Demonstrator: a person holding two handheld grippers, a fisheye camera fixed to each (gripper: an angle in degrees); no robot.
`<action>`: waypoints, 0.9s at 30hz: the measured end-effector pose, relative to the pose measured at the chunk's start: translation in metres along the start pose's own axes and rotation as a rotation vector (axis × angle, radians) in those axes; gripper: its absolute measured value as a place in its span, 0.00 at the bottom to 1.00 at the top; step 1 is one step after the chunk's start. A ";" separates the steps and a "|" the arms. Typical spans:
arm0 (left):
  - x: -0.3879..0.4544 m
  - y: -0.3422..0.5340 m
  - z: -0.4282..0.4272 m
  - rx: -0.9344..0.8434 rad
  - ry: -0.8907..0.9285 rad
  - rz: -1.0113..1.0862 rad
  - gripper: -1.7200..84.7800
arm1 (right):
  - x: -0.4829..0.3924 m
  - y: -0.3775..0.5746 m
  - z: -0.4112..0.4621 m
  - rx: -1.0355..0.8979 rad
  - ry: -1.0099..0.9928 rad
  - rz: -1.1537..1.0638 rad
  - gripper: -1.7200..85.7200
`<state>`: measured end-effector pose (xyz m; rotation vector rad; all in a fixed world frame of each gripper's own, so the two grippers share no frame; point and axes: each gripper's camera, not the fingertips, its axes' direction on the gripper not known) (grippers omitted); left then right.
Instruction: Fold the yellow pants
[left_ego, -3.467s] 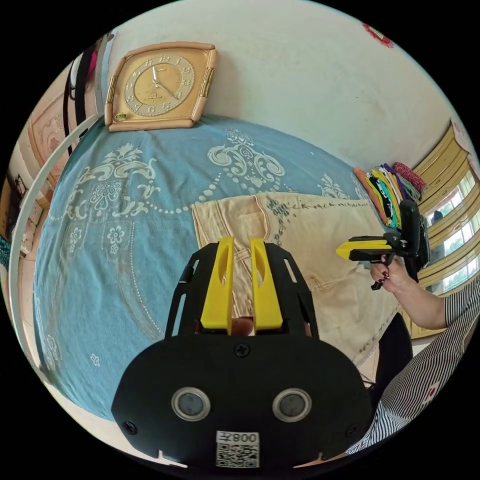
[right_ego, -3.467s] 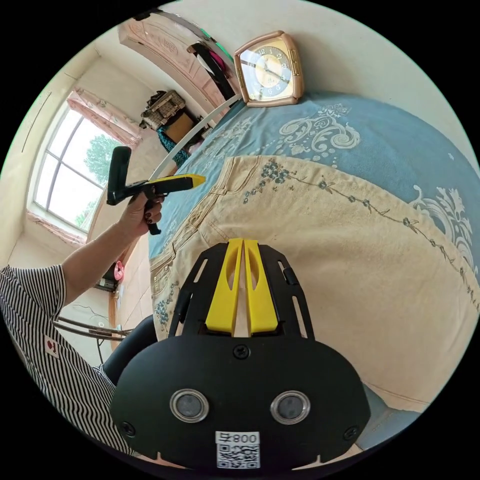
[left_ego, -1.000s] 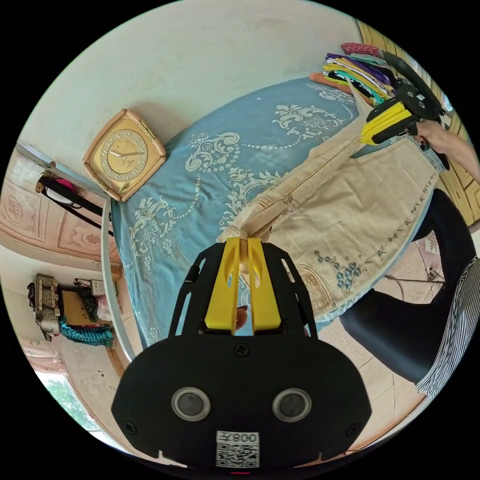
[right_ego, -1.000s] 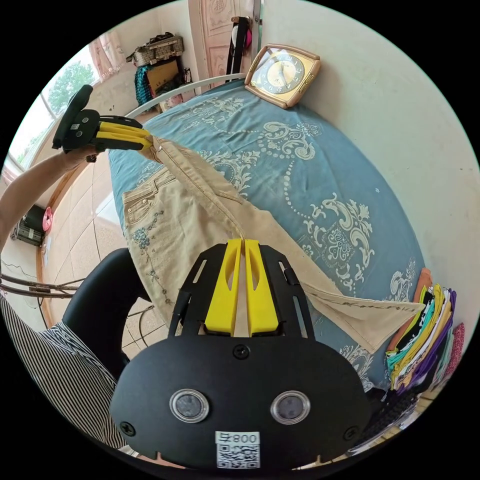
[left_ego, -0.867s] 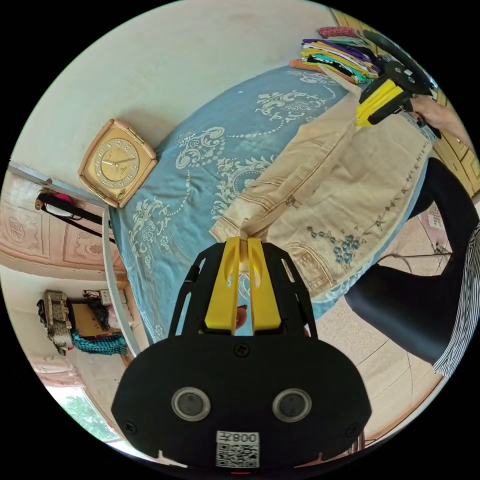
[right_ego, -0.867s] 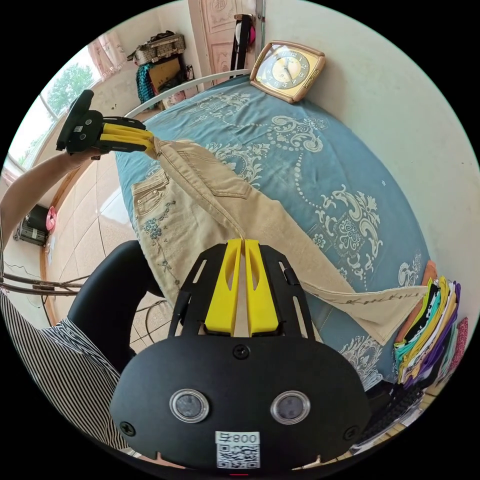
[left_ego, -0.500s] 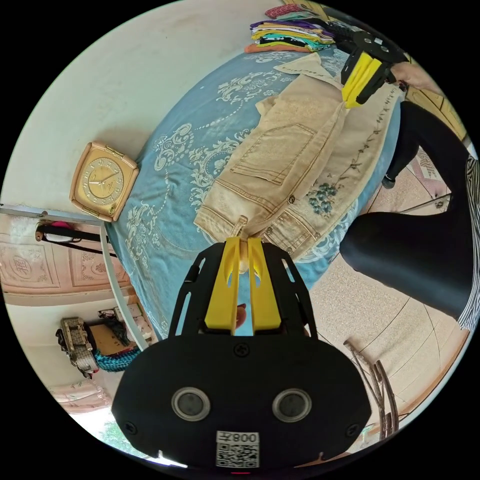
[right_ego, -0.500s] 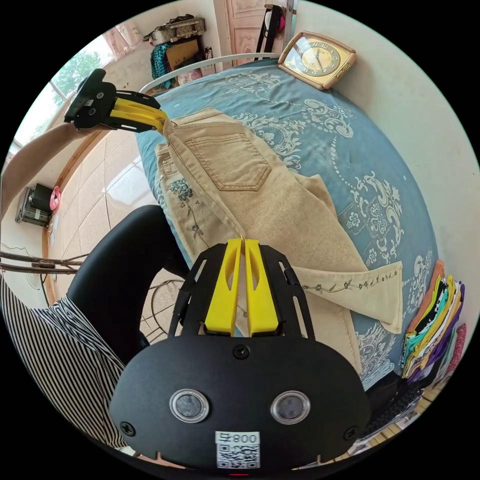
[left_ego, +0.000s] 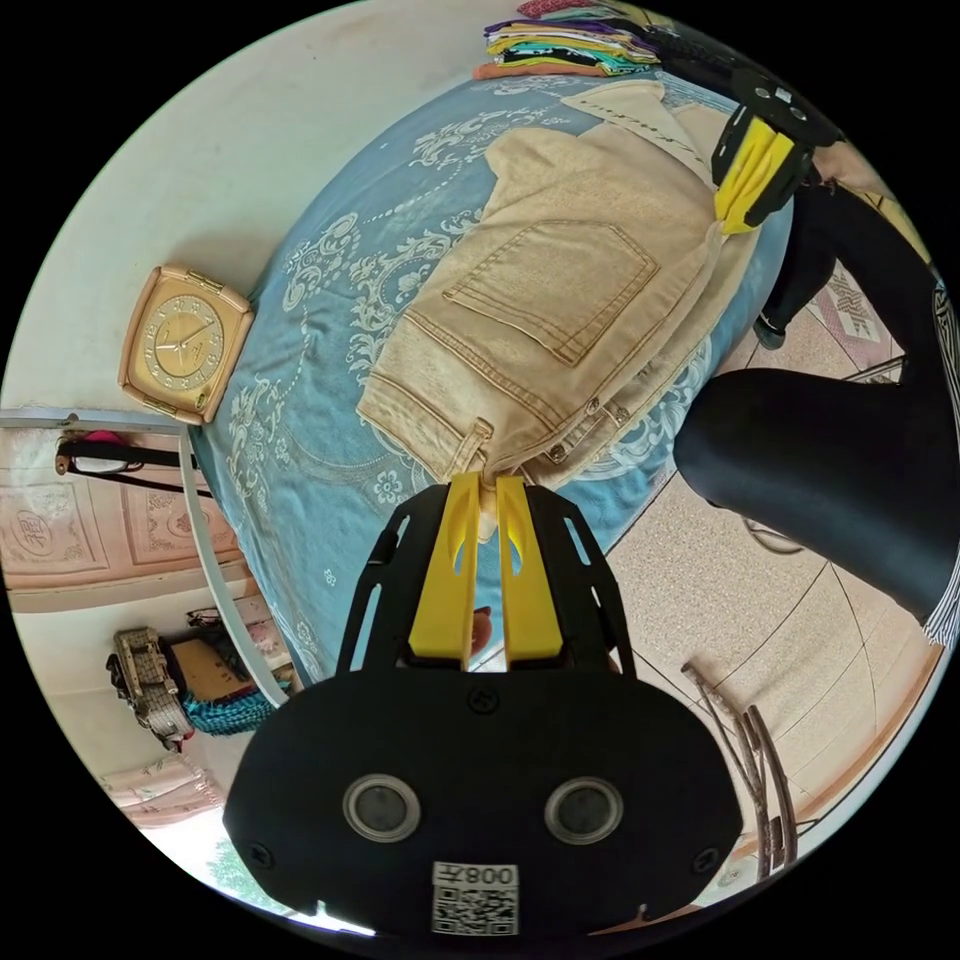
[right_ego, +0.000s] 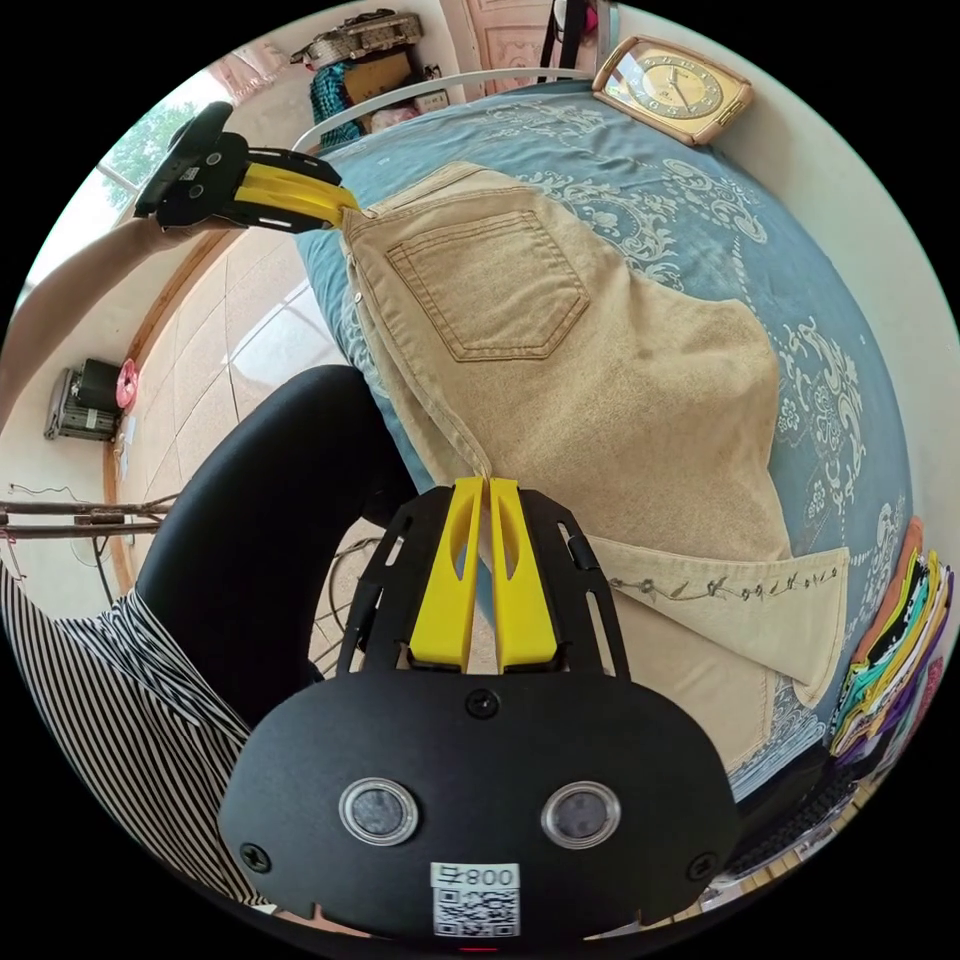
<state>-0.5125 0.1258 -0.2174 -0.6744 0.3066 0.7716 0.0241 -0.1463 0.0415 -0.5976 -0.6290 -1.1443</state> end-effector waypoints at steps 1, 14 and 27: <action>0.001 0.002 0.001 0.000 0.002 -0.001 0.04 | -0.001 0.001 0.004 -0.003 -0.001 0.002 0.03; 0.012 0.046 0.022 0.012 0.021 -0.035 0.04 | 0.003 0.019 0.037 0.009 -0.042 0.029 0.03; -0.001 0.096 0.036 -0.076 0.040 -0.194 0.03 | 0.009 0.043 0.055 0.025 -0.031 0.018 0.03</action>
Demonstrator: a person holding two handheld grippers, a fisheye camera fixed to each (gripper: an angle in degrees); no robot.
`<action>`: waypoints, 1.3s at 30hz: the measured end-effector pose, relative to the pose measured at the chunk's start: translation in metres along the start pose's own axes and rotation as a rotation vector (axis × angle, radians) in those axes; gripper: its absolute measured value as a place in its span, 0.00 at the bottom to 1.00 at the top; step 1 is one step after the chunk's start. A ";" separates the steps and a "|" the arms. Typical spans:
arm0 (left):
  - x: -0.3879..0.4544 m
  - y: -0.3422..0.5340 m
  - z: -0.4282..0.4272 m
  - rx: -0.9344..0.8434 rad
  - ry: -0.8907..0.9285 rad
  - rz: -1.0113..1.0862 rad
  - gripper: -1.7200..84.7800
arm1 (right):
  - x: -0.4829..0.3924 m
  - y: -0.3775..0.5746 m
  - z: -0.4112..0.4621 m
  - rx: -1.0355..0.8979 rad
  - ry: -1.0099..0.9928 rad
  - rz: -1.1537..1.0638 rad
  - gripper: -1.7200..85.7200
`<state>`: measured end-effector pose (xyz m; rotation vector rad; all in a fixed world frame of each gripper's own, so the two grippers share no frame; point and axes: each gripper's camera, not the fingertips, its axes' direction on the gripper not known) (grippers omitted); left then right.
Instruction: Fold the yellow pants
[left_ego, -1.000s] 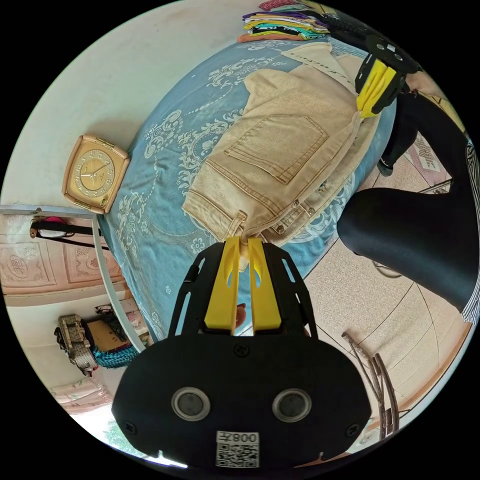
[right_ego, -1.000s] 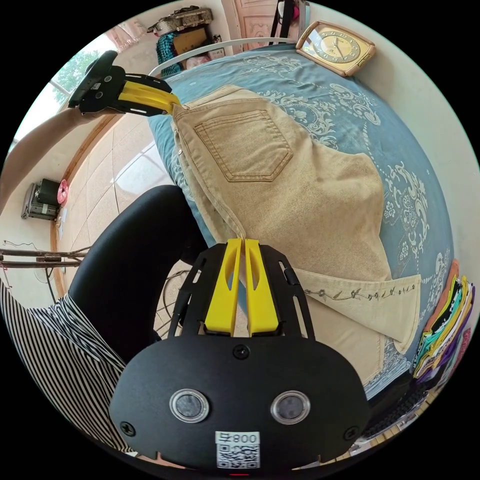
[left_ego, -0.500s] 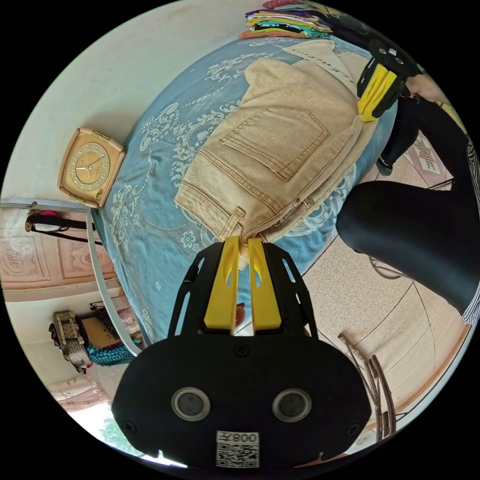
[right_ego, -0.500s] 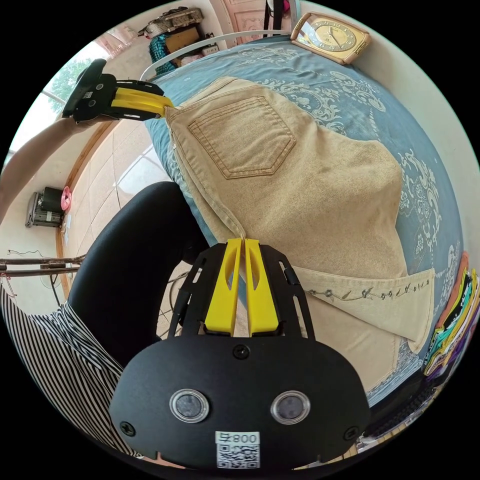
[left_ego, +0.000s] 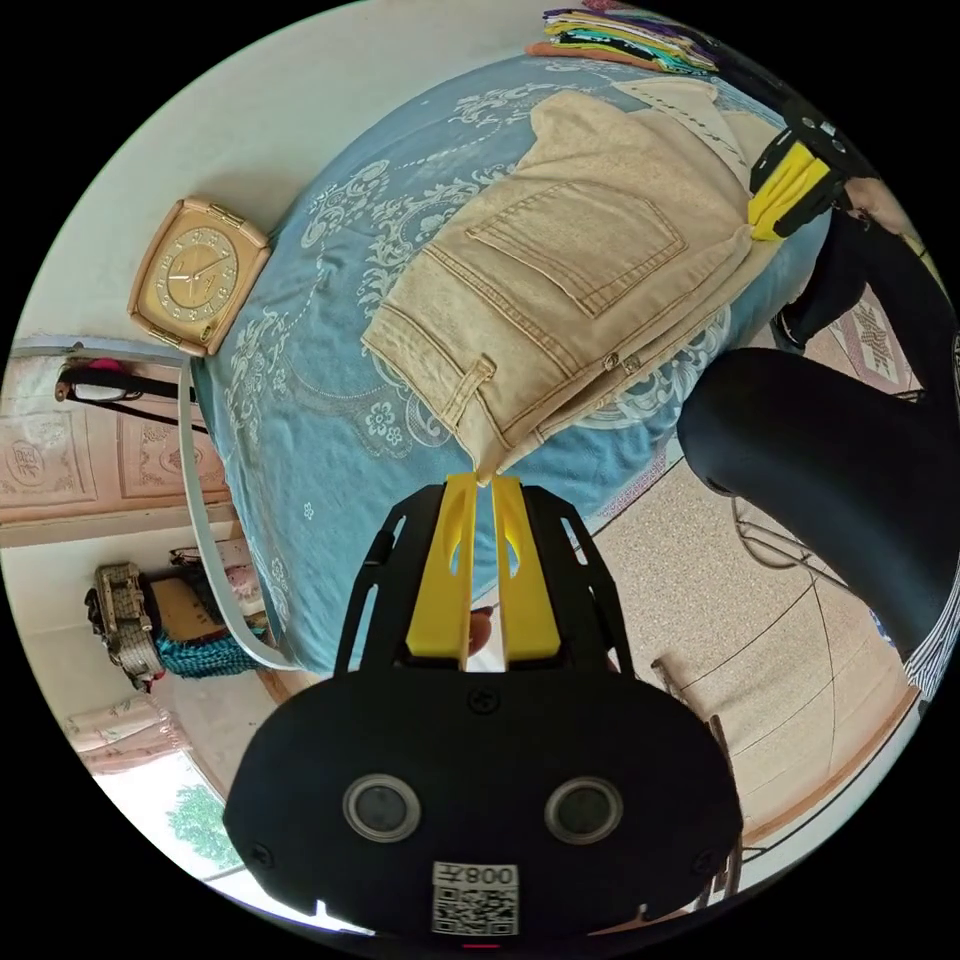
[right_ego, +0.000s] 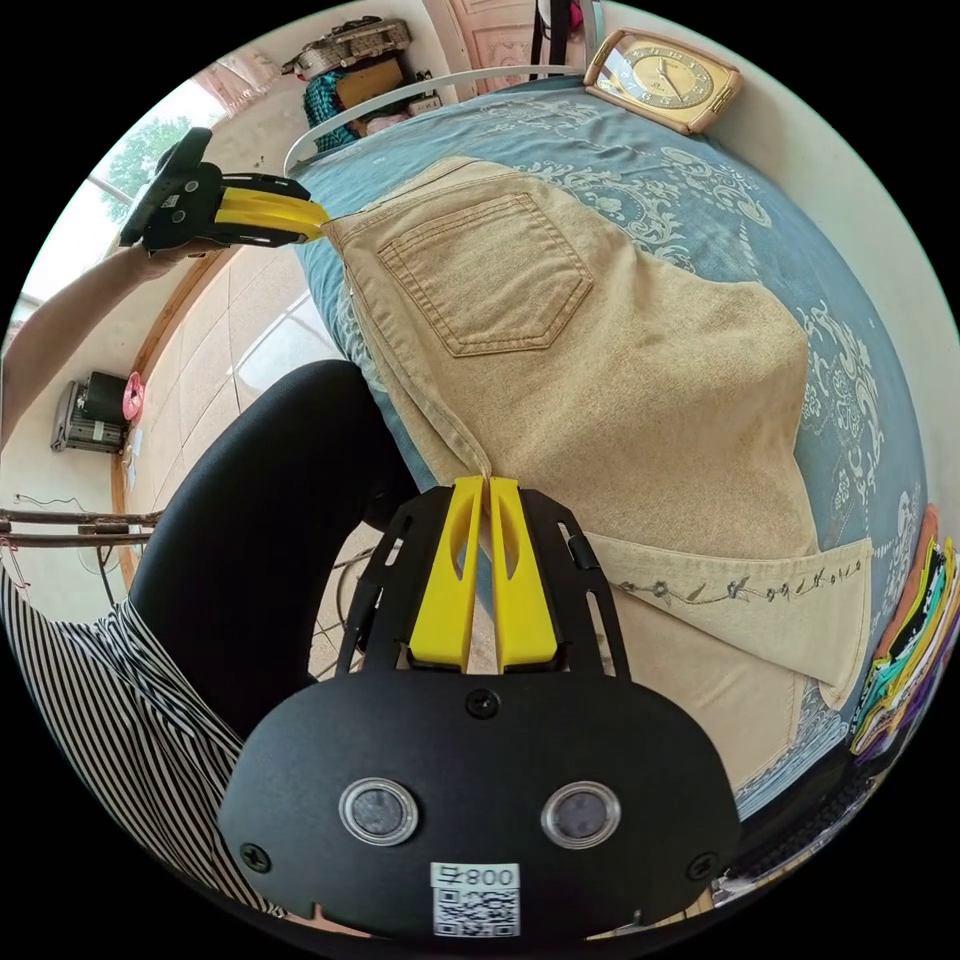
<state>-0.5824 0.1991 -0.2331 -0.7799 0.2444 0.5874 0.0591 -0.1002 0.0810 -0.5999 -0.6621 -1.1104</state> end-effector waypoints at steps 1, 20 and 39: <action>-0.004 0.003 -0.002 0.019 0.014 -0.027 0.03 | 0.001 0.003 0.001 0.003 0.005 -0.003 0.03; -0.023 -0.008 0.068 0.119 0.337 -0.429 0.02 | 0.058 0.076 0.000 0.166 -0.186 0.212 0.04; 0.068 -0.138 0.070 0.321 0.640 -0.104 0.05 | 0.147 0.162 0.001 0.220 -0.186 0.498 0.03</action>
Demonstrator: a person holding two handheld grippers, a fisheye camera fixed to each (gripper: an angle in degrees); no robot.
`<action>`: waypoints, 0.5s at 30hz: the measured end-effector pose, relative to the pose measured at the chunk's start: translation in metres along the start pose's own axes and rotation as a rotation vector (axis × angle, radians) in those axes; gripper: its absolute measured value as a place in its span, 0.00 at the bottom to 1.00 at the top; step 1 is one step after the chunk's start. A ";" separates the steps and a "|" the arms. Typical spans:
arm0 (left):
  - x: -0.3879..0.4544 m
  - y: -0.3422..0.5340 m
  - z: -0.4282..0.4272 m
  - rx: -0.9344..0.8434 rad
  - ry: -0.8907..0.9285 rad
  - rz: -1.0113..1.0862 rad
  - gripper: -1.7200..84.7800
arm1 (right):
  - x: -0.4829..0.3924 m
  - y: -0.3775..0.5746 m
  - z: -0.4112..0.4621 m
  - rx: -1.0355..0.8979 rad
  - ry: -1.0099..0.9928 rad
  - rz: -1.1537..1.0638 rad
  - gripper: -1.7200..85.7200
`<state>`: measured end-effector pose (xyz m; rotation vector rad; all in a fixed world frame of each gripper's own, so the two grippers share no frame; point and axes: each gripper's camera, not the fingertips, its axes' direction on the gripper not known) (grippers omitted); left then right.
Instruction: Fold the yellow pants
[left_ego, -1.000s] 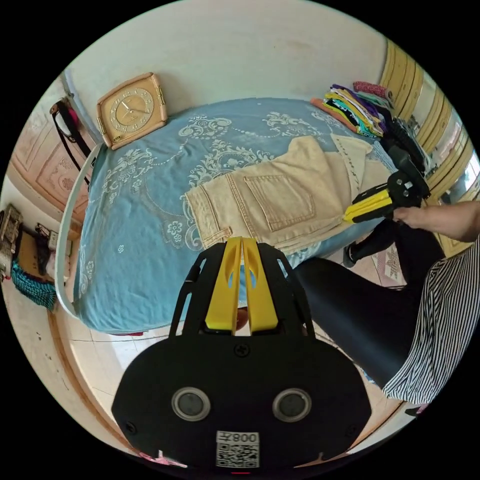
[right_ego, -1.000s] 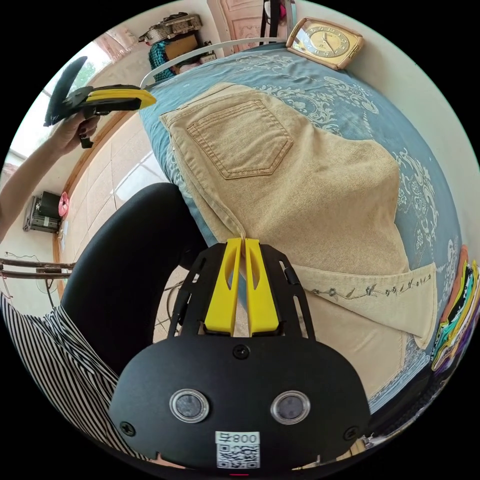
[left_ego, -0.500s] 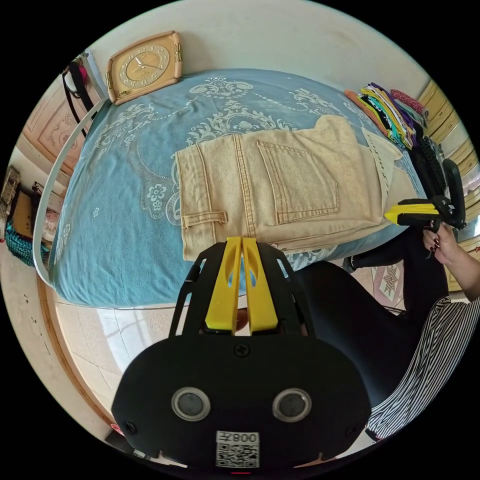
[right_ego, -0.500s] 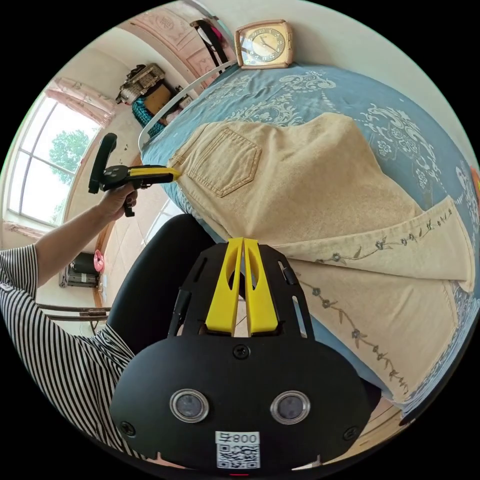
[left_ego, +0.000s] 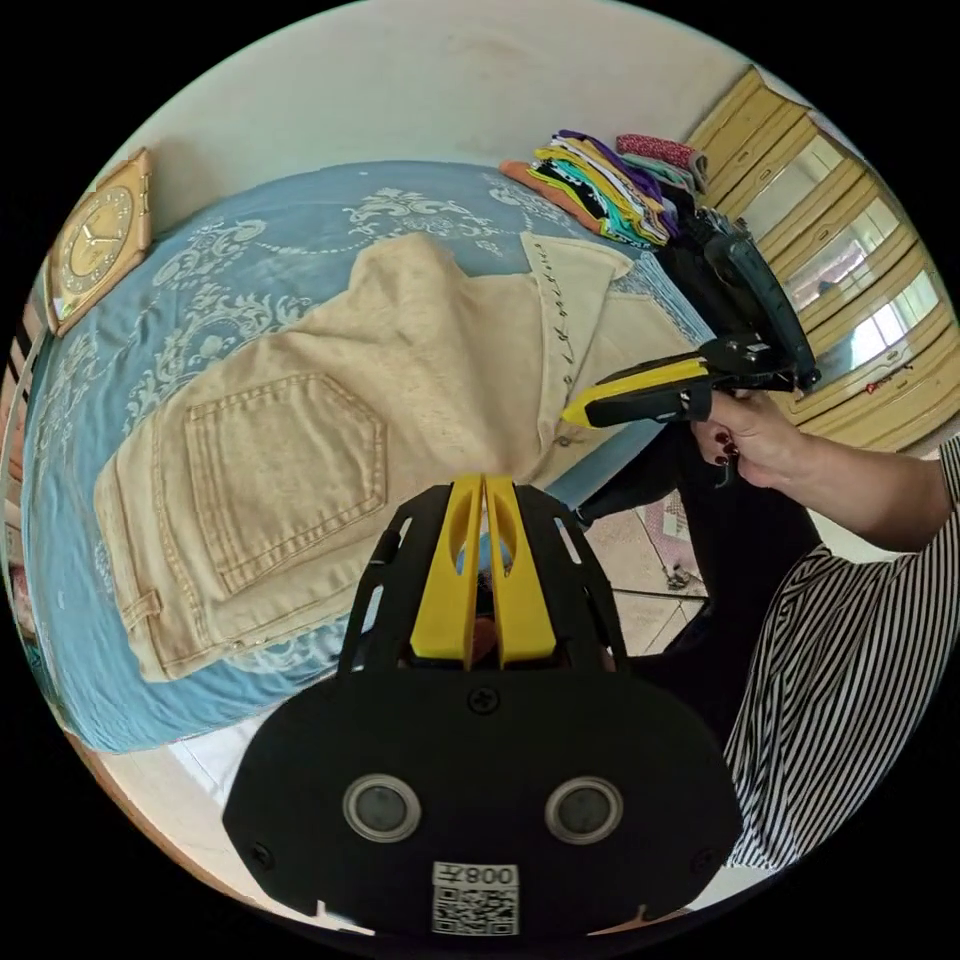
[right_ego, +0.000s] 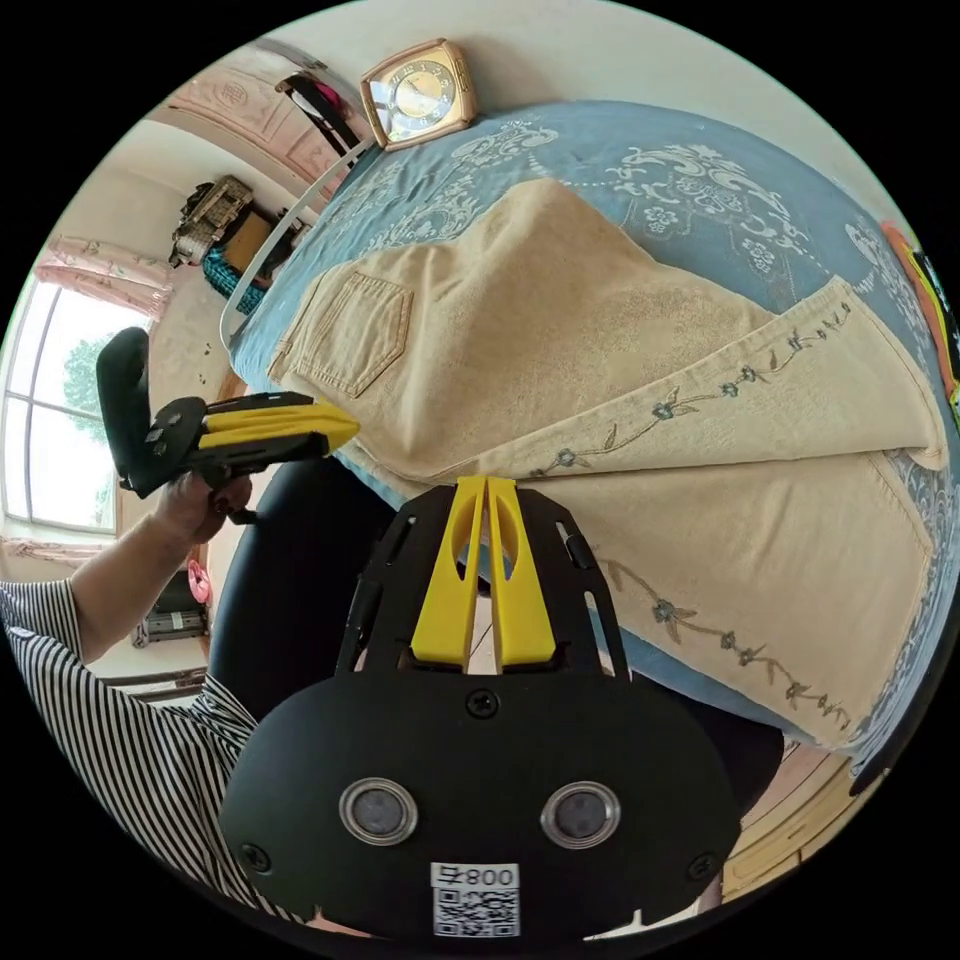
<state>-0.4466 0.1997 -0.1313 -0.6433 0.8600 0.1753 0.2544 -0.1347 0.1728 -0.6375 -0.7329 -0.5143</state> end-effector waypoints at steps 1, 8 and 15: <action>0.002 -0.005 0.003 0.009 0.005 0.016 0.05 | 0.012 -0.001 -0.012 0.045 0.017 0.025 0.03; 0.012 -0.074 0.065 -0.045 0.075 0.055 0.10 | 0.097 -0.041 -0.053 0.115 0.120 0.224 0.09; 0.015 -0.110 0.123 -0.120 0.044 0.017 0.10 | 0.136 -0.070 -0.047 0.031 0.279 0.288 0.11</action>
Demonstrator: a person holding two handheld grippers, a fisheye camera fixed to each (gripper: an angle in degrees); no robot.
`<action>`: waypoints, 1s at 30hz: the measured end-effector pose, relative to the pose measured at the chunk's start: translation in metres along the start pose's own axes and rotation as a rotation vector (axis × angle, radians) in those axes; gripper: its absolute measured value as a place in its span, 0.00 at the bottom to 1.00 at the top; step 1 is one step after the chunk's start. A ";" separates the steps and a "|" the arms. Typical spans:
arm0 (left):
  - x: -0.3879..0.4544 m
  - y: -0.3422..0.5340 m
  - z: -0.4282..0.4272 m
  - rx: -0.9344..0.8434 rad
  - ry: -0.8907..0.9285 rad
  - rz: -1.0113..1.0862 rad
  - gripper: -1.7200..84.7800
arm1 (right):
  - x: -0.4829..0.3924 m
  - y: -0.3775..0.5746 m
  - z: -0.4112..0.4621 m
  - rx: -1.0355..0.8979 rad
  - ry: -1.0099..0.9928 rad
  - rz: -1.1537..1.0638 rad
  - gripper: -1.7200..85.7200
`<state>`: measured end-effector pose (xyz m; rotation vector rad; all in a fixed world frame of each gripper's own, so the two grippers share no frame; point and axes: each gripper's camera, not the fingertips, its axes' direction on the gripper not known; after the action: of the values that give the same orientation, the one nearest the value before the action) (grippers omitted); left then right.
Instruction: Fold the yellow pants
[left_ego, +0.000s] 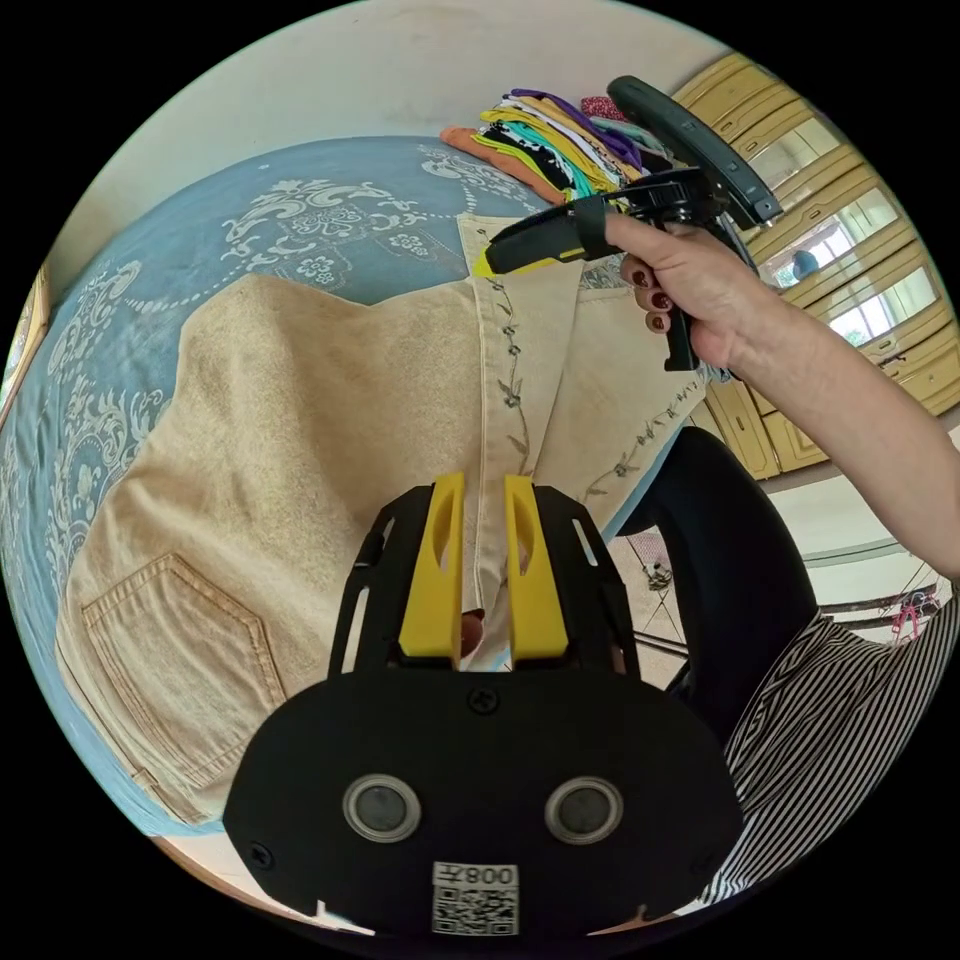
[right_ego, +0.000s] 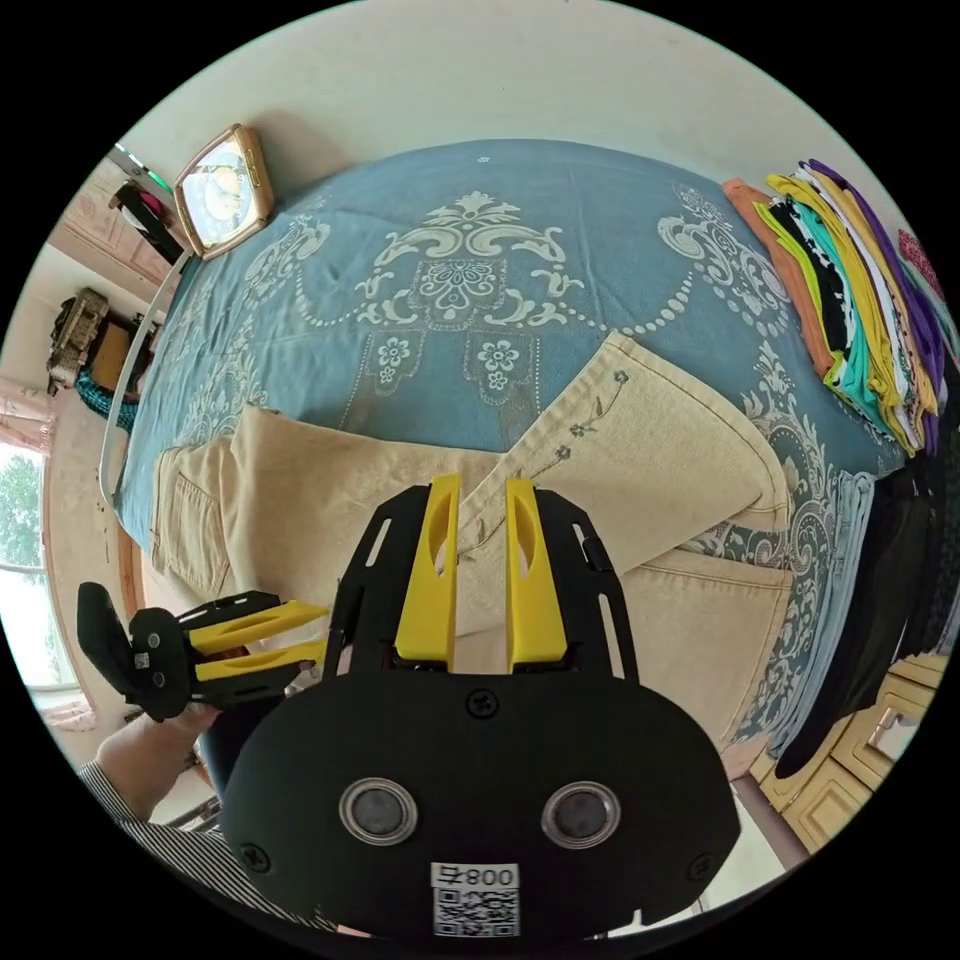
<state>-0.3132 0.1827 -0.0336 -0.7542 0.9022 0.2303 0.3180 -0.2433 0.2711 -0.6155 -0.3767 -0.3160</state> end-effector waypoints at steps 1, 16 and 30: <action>0.001 -0.002 0.003 0.005 -0.001 -0.002 0.10 | 0.004 -0.003 0.006 -0.024 0.013 0.010 0.11; 0.033 -0.050 0.054 0.048 0.014 0.056 0.04 | 0.075 0.031 0.014 -0.034 -0.036 0.009 0.05; 0.121 -0.090 0.109 -0.002 -0.111 0.372 0.04 | 0.203 0.198 -0.041 0.207 -0.235 0.061 0.03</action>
<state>-0.1279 0.1764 -0.0409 -0.5642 0.9317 0.5958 0.5865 -0.1506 0.2293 -0.4607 -0.6071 -0.1431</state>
